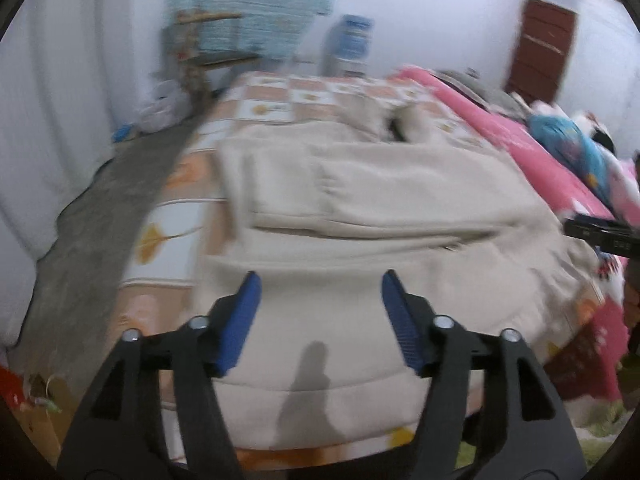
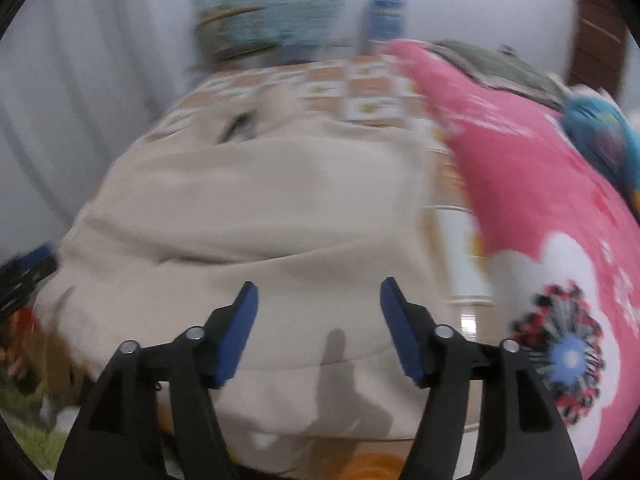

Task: Fold large clothes

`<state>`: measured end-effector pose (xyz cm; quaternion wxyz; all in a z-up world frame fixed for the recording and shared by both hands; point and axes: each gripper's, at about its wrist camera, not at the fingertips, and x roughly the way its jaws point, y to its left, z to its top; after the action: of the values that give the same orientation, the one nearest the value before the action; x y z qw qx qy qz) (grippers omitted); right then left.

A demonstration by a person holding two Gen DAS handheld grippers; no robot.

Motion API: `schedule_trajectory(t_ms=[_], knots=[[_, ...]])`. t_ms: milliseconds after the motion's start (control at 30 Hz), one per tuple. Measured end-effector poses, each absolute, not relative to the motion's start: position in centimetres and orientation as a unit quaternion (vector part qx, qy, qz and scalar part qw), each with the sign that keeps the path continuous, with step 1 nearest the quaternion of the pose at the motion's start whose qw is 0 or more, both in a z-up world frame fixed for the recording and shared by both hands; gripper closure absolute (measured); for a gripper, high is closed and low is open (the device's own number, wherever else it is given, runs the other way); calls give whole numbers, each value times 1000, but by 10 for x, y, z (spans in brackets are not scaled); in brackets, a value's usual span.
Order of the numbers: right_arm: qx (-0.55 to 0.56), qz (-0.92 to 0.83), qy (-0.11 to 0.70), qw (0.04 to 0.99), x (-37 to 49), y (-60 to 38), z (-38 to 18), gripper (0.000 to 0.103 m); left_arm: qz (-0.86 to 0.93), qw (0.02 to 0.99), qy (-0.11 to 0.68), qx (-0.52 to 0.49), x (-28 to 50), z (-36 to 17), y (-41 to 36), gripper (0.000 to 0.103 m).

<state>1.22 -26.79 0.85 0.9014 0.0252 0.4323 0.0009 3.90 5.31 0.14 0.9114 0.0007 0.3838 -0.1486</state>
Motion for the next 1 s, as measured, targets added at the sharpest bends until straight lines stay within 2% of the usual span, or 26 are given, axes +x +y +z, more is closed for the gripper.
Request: schedule_trajectory(t_ms=[200,267,433,567,700,733,1000], knots=[[-13,64,462,885,20,-222,-19,33,-179,876,446,41,43,-34,1,26],[0,62,490,869,27,-222,-38,32,-160,883,437,64,41,-38,-7,20],[9,65,474,878,17,-226,-22,32,-158,876,452,58,46,-39,-5,18],[-15,91,459,884,2,-218,-15,23,-150,874,456,70,46,-40,-8,14],[-45,74,498,863,5,-211,-43,17,-144,871,465,67,50,-41,-9,12],[-65,68,485,870,3,-207,-46,16,-141,871,465,70,50,-41,-10,11],[-59,41,470,880,5,-218,-27,16,-133,866,476,70,52,-41,-13,8]])
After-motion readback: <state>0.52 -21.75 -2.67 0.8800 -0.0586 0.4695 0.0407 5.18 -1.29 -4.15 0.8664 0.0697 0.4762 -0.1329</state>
